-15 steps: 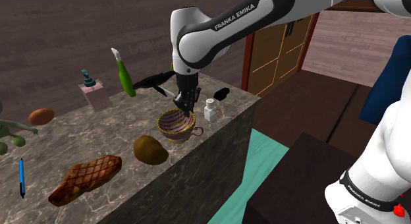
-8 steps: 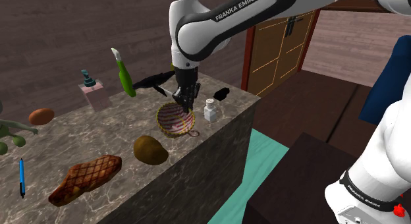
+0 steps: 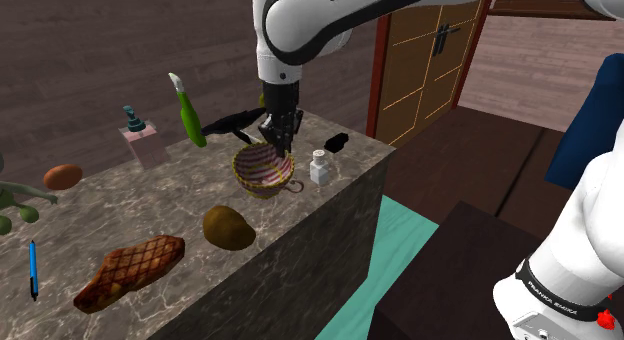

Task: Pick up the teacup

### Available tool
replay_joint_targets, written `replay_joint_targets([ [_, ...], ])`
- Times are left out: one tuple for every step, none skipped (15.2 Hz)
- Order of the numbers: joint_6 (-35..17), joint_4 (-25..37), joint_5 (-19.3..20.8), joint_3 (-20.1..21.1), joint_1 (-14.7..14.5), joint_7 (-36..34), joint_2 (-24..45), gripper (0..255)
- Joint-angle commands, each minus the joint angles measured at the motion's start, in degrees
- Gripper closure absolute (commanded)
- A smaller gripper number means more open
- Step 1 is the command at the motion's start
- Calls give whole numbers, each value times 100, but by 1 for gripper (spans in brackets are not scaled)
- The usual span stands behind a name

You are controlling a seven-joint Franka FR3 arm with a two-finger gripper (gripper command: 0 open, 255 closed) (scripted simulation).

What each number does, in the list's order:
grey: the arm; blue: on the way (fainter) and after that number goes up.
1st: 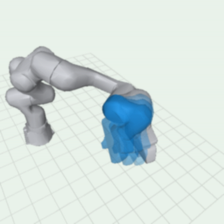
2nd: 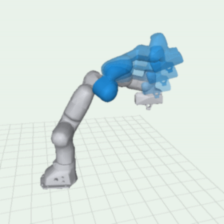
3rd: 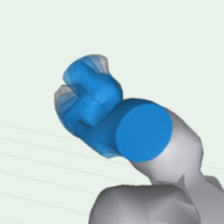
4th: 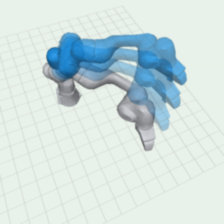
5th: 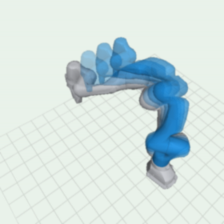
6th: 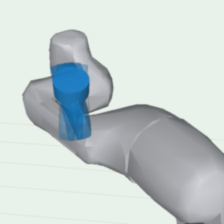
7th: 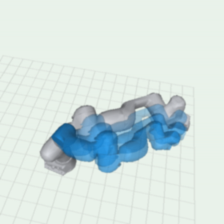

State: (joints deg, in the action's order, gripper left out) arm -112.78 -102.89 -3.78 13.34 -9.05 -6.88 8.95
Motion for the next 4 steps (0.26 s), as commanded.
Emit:
replay_joint_targets([
  [152, 101, -7, 6, -4, -19, -56, 255],
  [225, 162, -9, 6, -3, -23, -69, 255],
  [236, 170, -9, 6, -3, -23, -72, 255],
  [236, 171, -9, 6, -3, -23, -71, 255],
])
